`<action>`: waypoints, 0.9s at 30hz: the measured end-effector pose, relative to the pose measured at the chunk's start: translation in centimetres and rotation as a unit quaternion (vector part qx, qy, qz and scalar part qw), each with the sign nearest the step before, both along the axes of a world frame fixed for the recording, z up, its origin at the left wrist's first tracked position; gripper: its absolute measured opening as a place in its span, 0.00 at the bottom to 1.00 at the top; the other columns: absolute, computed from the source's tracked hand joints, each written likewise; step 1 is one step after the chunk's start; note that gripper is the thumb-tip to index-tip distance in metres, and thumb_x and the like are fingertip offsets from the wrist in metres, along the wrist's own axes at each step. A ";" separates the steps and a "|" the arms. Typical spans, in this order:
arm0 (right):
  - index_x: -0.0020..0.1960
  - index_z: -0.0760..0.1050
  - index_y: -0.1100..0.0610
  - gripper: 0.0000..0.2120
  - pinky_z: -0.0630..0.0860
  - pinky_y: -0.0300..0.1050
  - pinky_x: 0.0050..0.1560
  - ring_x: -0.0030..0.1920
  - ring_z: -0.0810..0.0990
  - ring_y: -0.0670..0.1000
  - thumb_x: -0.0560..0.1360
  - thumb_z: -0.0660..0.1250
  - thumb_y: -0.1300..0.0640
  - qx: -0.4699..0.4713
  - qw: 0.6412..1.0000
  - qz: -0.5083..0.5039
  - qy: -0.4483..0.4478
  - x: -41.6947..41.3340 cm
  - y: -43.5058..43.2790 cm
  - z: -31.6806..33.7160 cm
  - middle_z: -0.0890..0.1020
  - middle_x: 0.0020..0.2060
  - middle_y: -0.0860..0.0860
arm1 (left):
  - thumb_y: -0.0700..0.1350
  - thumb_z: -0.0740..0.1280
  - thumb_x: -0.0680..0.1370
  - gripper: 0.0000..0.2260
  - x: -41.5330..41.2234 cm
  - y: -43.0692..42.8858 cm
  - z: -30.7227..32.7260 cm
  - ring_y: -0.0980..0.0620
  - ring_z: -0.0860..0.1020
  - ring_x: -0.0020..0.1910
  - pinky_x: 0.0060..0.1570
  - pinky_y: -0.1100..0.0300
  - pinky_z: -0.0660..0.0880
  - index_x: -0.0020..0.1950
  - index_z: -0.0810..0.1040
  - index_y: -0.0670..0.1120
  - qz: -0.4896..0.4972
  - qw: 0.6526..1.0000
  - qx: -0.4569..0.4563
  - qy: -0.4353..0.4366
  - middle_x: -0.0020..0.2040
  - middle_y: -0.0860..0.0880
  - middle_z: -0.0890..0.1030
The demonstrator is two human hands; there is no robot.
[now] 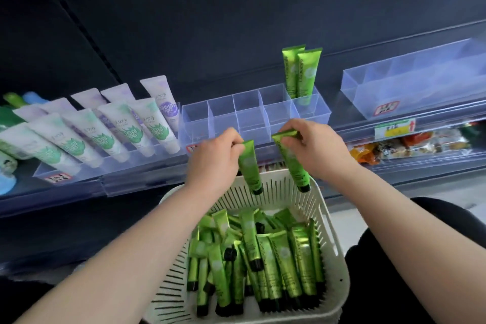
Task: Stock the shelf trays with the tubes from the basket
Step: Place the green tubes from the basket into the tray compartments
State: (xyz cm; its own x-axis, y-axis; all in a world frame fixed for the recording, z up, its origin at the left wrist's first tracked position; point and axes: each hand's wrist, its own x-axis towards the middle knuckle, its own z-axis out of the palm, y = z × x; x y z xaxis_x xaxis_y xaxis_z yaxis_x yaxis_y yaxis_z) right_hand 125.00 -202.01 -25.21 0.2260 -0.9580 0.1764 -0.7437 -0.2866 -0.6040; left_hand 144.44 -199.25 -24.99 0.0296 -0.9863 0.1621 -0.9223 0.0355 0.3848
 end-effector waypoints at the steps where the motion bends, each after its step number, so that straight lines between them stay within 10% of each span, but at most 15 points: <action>1: 0.55 0.77 0.50 0.08 0.72 0.46 0.41 0.45 0.76 0.54 0.77 0.63 0.54 -0.014 1.000 -0.019 -0.005 -0.8 -0.5 0.8 0.77 0.38 0.47 | 0.50 0.61 0.81 0.04 -0.9 -1.0 1.4 0.44 0.77 0.45 0.42 0.52 0.73 0.51 0.75 0.52 -0.003 1.000 -0.019 -0.006 0.44 0.51 0.82; 10: 0.54 0.76 0.46 0.07 0.66 0.45 0.39 0.48 0.68 0.49 0.77 0.62 0.53 -0.111 0.986 -0.117 -0.047 -6.5 -3.8 6.4 0.81 0.39 0.50 | 0.46 0.62 0.79 0.04 -8.6 -8.3 10.4 0.44 0.76 0.43 0.43 0.49 0.74 0.48 0.76 0.49 -0.032 0.981 -0.177 0.069 0.42 0.49 0.81; 27: 0.53 0.77 0.50 0.08 0.71 0.48 0.41 0.49 0.72 0.52 0.78 0.60 0.56 -0.185 0.973 -0.131 -0.040 -6.4 -7.3 7.1 0.74 0.38 0.42 | 0.44 0.61 0.80 0.07 -11.9 -12.8 6.6 0.44 0.77 0.46 0.39 0.57 0.71 0.52 0.78 0.50 -0.044 0.996 -0.077 -0.024 0.48 0.47 0.81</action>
State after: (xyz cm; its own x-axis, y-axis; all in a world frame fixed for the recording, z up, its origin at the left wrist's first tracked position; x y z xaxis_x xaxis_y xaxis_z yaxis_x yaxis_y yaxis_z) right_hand 118.59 -209.32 -18.07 -0.0453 -0.8483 0.5276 -0.7751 -0.3033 -0.5542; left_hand 132.58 -212.01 -18.36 -0.0666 -0.9480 0.3112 -0.9302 0.1718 0.3243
